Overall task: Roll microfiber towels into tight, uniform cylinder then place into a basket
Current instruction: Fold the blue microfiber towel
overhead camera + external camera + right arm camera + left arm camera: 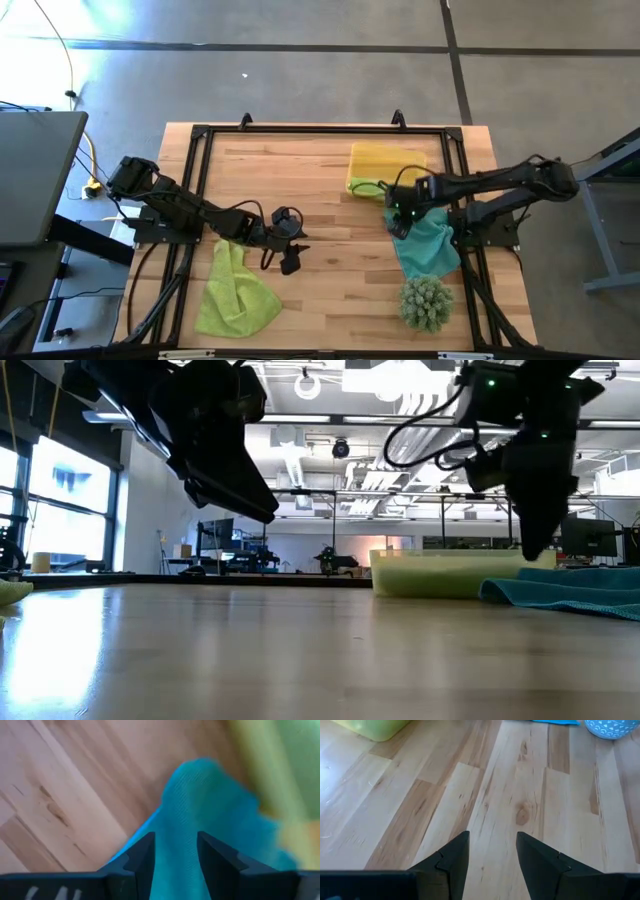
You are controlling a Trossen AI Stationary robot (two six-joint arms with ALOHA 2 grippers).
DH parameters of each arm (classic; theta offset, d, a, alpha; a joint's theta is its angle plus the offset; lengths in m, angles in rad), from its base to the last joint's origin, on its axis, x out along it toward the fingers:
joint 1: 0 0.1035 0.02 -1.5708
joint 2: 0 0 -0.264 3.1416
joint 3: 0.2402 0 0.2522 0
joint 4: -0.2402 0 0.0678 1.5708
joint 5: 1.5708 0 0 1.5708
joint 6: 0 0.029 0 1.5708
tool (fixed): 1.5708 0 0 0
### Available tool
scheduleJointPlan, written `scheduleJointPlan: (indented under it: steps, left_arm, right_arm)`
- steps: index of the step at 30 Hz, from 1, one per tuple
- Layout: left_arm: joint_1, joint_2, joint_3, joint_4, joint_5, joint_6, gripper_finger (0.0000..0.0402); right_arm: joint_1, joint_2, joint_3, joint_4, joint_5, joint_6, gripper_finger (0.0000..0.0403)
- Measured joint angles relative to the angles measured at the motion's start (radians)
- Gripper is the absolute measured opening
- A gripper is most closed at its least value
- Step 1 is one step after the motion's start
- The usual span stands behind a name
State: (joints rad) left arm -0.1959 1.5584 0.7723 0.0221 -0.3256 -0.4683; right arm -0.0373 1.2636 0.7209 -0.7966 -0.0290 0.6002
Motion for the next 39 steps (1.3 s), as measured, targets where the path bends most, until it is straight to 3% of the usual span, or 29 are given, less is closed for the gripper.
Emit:
scheduleJointPlan:
  steps: [6,20,25,28,31,33,36,39]
  left_arm:
    - [0.000,0.000,0.000,0.006,0.000,0.000,0.0152]
    - [0.000,0.000,0.000,0.006,0.000,-0.020,0.0152]
    - [-0.002,0.000,0.000,0.008,0.000,-0.027,0.0152]
    - [-0.002,0.000,0.000,0.009,0.000,-0.028,0.0152]
    - [-0.002,0.000,0.000,0.010,0.000,-0.029,0.0152]
    - [-0.002,0.000,0.000,0.011,0.000,-0.029,0.0152]
    - [-0.002,0.000,0.000,0.010,0.000,-0.027,0.0152]
    - [-0.002,0.000,0.000,0.005,0.000,-0.026,0.0152]
  right_arm:
    - [0.077,0.008,-0.057,0.067,0.083,0.173,0.0135]
    - [0.168,0.245,-0.050,0.161,0.076,0.181,0.0135]
    - [0.213,0.284,0.003,0.363,0.042,0.061,0.0135]
    - [0.250,0.317,0.016,0.613,0.020,-0.067,0.0135]
    - [0.278,0.364,0.017,0.843,-0.051,-0.193,0.0135]
    - [0.287,0.369,0.021,0.900,-0.107,-0.218,0.0135]
    - [0.287,0.338,0.074,0.774,-0.095,-0.196,0.0135]
    - [0.297,0.311,0.154,0.482,0.022,-0.197,0.0130]
